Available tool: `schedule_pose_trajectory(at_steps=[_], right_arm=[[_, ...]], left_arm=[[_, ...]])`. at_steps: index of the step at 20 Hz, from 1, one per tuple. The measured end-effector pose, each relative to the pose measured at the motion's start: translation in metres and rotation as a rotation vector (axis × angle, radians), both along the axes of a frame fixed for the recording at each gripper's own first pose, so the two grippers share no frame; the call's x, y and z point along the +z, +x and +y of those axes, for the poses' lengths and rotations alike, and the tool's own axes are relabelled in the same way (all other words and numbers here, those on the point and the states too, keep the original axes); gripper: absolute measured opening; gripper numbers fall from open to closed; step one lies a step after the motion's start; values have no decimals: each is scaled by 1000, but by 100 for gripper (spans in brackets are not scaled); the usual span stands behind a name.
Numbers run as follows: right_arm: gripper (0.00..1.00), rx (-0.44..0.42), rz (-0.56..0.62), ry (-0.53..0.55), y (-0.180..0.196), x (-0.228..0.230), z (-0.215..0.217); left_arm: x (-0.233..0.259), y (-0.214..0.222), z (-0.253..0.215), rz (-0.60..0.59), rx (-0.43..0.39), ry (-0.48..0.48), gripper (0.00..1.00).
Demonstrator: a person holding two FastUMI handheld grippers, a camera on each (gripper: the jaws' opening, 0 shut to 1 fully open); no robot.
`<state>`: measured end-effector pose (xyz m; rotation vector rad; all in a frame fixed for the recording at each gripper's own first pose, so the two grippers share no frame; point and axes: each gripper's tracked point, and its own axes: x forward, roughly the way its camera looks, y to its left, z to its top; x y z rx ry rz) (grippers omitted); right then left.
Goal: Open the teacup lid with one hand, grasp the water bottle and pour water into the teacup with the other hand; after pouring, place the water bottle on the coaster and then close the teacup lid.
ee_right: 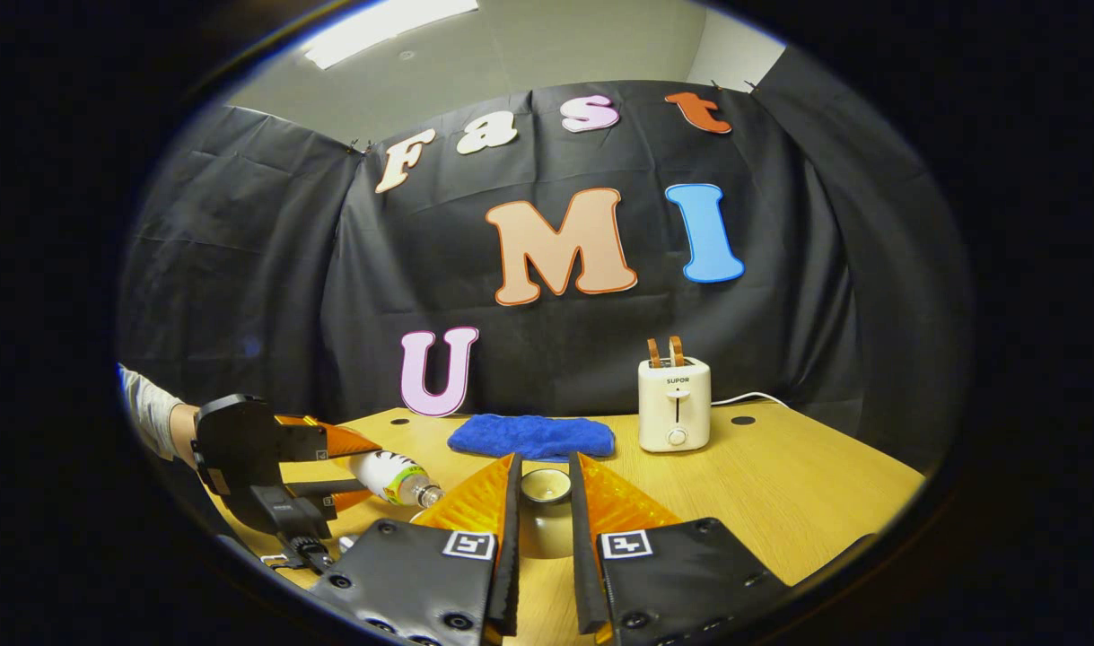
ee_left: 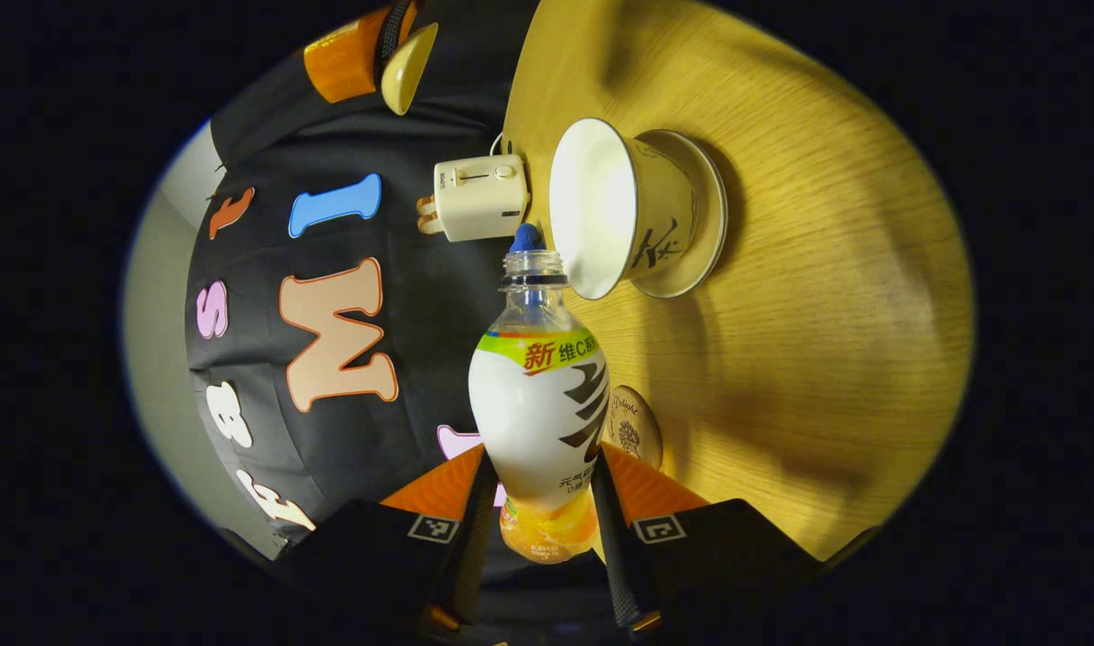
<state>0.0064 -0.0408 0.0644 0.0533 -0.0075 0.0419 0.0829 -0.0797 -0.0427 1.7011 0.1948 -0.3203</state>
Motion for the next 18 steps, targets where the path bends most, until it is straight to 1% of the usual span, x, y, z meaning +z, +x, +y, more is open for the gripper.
schedule_pose_trajectory(at_steps=[2, 4, 5, 6, 7, 9, 12, 13, 14, 16, 17, 18], right_arm=[[29, -2, 1, -3, 1, -1, -1], [27, -2, 2, -3, 1, -1, 0], [29, -3, 1, -1, 1, -1, -1], [27, -2, 2, -1, 0, 0, -1], [29, -2, 2, 0, 0, -1, -2], [27, 0, 3, 1, 1, -1, -1], [29, 3, 11, 1, 2, -4, 1], [27, 4, 12, 1, 1, -4, 1], [29, 6, 12, 1, 1, -3, 2], [28, 9, 10, 0, 1, -3, 3], [30, 11, 10, 0, 1, -3, 4], [29, 12, 10, 0, 1, -3, 4]], left_arm=[[1, 0, 1, 1, -4, 25, 55], [2, 0, 1, 0, -5, 51, 56], [4, 1, 0, -4, -13, 59, 55], [5, 1, 0, -8, -15, 70, 56], [7, 1, 0, -11, -17, 79, 55], [9, 1, 1, -12, -18, 93, 56], [12, 3, 0, -20, -28, 117, 55], [13, 3, 0, -23, -30, 126, 55], [14, 3, 1, -23, -31, 137, 55], [17, 5, 1, -25, -35, 161, 55], [18, 6, 2, -24, -33, 176, 55], [21, 7, 1, -29, -37, 189, 56]])
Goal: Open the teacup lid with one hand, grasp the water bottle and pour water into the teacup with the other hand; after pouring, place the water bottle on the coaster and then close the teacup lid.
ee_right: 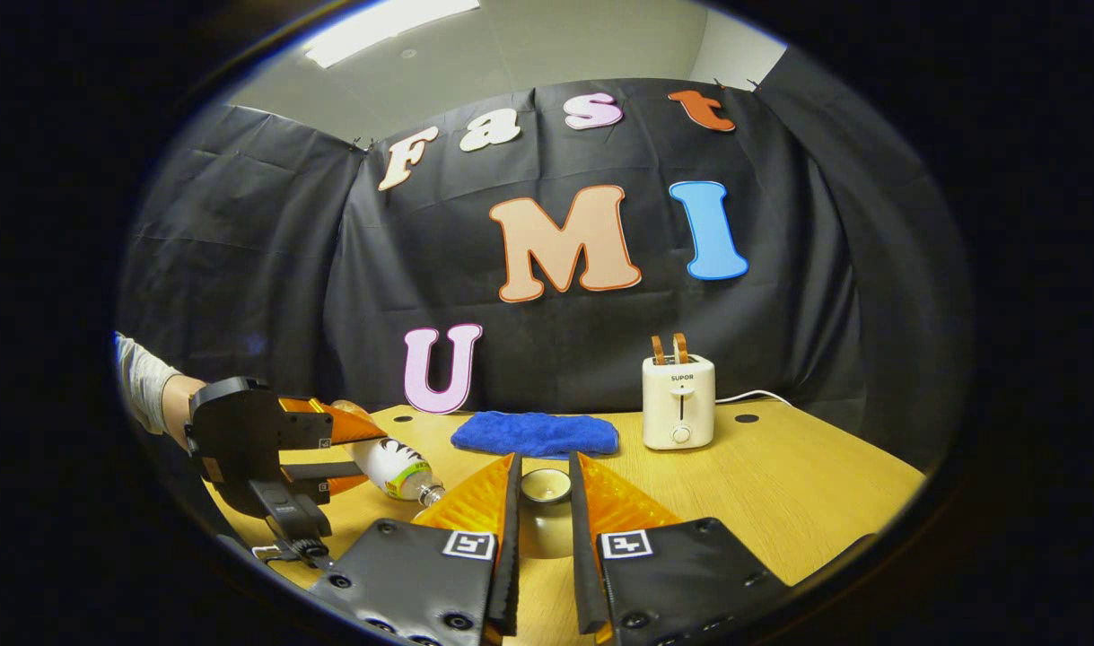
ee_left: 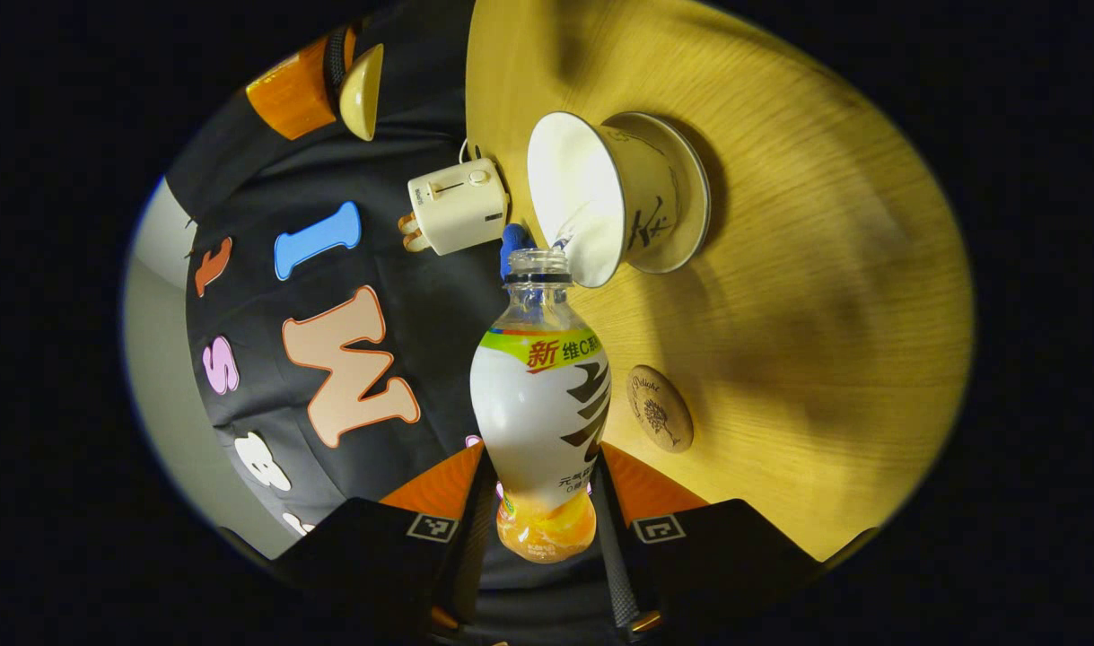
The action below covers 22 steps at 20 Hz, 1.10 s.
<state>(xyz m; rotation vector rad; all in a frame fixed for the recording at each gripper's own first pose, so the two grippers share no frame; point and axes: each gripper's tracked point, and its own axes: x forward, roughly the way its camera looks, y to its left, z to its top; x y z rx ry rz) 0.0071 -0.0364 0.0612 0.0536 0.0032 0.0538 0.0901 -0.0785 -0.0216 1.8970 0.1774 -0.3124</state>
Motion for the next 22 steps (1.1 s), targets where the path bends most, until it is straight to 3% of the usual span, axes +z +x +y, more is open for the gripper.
schedule_pose_trajectory(at_steps=[22], right_arm=[[29, 3, -5, 0, -2, 3, -1]], left_arm=[[27, 0, -9, -81, -79, 213, 56]])
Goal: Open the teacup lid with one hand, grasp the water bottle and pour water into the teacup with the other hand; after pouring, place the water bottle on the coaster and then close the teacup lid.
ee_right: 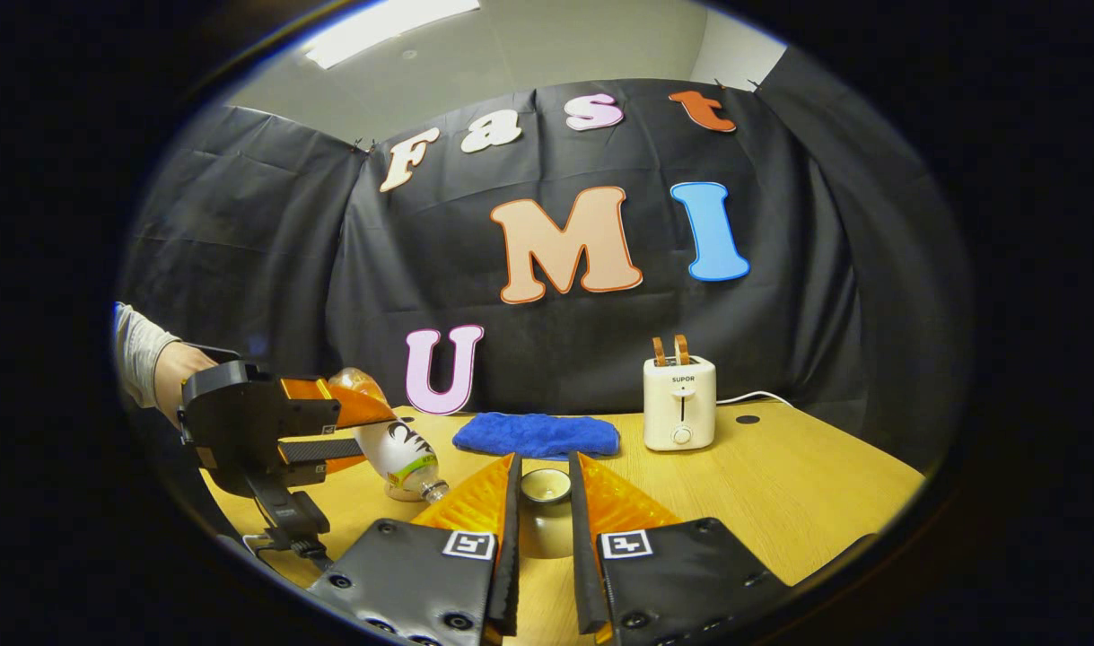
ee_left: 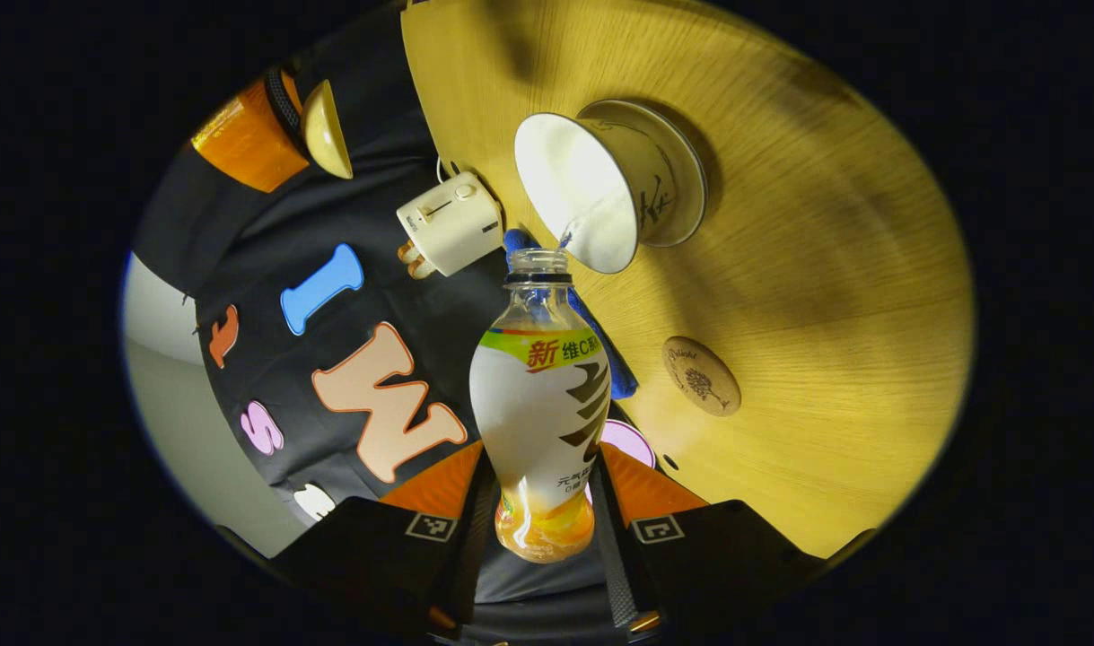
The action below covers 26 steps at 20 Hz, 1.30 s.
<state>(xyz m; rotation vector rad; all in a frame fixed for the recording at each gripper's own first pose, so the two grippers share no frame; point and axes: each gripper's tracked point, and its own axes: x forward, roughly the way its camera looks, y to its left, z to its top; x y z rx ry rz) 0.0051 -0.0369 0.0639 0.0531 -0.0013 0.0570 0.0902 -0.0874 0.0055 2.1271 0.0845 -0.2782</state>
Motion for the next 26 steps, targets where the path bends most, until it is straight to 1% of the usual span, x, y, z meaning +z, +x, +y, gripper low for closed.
schedule_pose_trajectory(at_steps=[1, 2, 3, 6, 7, 9, 10, 11, 13, 15, 16, 18, 19, 23, 26], right_arm=[[27, -1, -1, -1, 1, 0, -1], [27, -2, -2, -1, 0, 1, -2], [29, -2, -1, 0, 0, 1, -1], [27, 0, -1, 2, 0, 1, -1], [28, 0, 0, 1, 0, 1, -2], [27, 0, 2, 0, 0, 0, -1], [27, 1, 5, 0, 0, -1, 0], [27, 1, 6, 0, 1, -2, 0], [29, 2, 9, -1, 0, -2, 0], [29, 3, 9, -5, 1, -3, 2], [27, 4, 12, -6, 1, -4, 3], [29, 9, 17, -8, 1, -6, 4], [27, 12, 18, -8, 1, -7, 5], [29, 16, 20, -12, 3, -9, 8], [27, 21, 24, -16, 3, -10, 10]], left_arm=[[1, 1, 0, -3, -3, 6, 55], [1, 1, 1, -6, -5, 11, 58], [4, 3, -1, -8, -9, 12, 56], [3, 6, 2, -3, -10, 18, 55], [3, 5, 4, 0, -10, 19, 56], [3, 4, 5, 5, -10, 12, 54], [1, 3, 6, 11, -11, -1, 56], [-1, 5, 4, 20, -17, -24, 55], [-11, 4, 10, 57, -2, -68, 55], [-17, 2, 14, 76, 4, -90, 55], [-21, 0, 17, 93, 8, -114, 55], [-29, 0, 21, 126, 29, -189, 55], [-30, -1, 21, 135, 35, -227, 55], [-41, -8, 17, 191, 46, -360, 55], [-48, -12, 12, 234, 70, -503, 55]])
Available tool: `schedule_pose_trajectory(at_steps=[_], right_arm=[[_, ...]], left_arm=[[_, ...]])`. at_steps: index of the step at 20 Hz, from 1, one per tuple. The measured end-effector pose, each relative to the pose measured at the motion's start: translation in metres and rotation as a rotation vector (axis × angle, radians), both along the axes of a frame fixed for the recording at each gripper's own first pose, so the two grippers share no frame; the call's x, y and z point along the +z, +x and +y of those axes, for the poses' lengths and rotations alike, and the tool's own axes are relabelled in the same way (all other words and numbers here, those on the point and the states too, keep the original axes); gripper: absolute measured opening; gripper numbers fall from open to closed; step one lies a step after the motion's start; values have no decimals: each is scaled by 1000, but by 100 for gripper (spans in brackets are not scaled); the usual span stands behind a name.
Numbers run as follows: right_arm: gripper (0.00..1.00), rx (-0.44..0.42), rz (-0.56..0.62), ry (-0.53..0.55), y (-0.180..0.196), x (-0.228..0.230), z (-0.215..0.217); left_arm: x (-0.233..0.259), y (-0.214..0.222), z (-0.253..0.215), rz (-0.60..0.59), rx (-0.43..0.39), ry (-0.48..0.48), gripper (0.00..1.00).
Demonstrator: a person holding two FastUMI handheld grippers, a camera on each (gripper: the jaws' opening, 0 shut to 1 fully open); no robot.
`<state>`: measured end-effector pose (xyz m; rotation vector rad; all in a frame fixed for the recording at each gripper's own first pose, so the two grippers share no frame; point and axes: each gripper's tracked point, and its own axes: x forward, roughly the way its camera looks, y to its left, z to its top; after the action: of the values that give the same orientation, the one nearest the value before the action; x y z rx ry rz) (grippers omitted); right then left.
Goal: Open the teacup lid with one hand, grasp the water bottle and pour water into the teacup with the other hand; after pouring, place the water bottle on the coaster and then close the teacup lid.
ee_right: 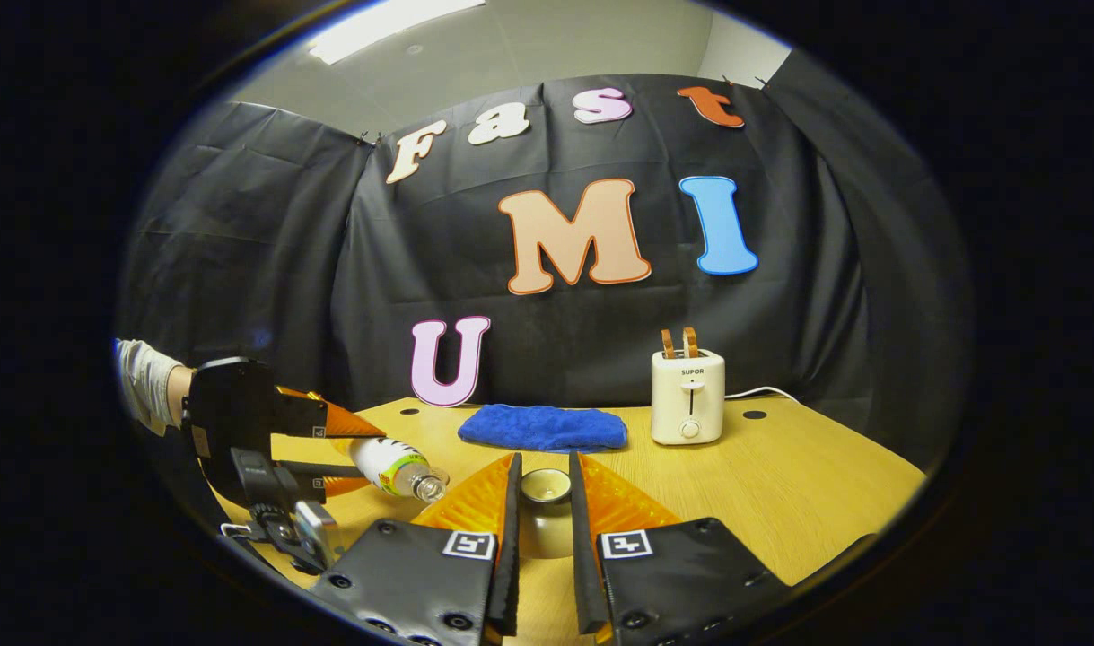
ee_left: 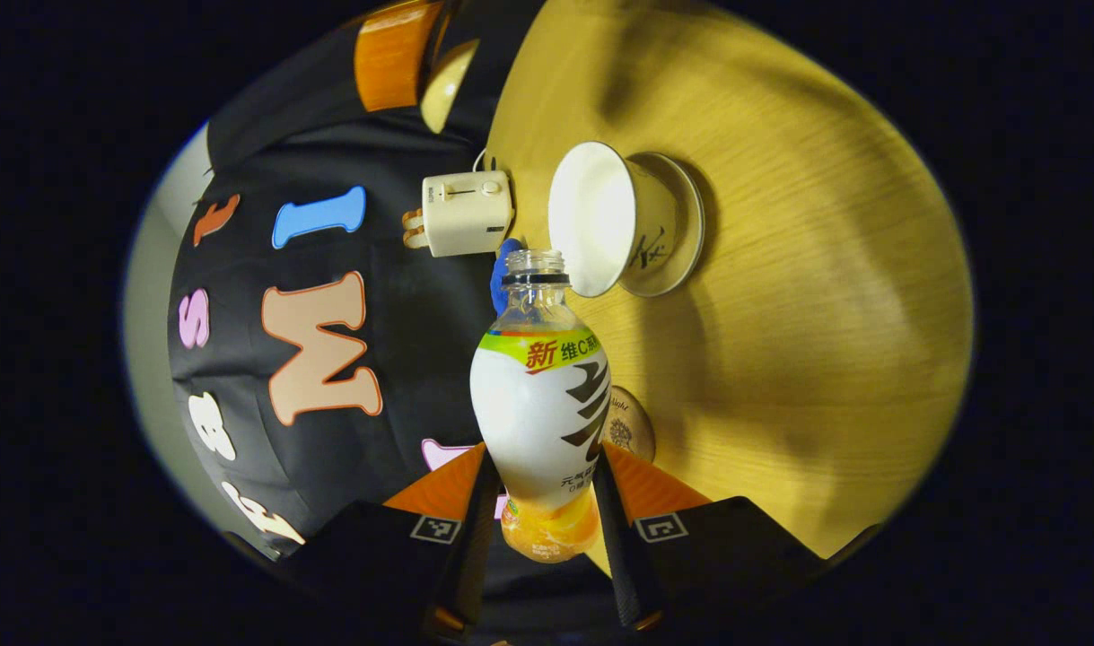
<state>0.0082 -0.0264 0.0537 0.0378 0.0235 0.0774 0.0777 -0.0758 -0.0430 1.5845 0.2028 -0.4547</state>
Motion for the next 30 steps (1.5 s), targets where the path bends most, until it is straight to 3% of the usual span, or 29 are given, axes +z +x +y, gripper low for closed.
schedule_pose_trajectory(at_steps=[8, 16, 25, 30], right_arm=[[29, -1, 4, 3, 1, -2, -1], [28, 5, 0, 2, 0, -1, 1], [29, 10, 2, -1, -1, 0, 3], [28, 11, 13, -1, 1, -5, 4]], left_arm=[[11, 2, -11, 55, 81, -392, 55], [43, 15, -11, 70, 193, -887, 57], [46, 46, 3, 69, 311, -1227, 55], [37, 70, 15, 61, 375, -1366, 55]])
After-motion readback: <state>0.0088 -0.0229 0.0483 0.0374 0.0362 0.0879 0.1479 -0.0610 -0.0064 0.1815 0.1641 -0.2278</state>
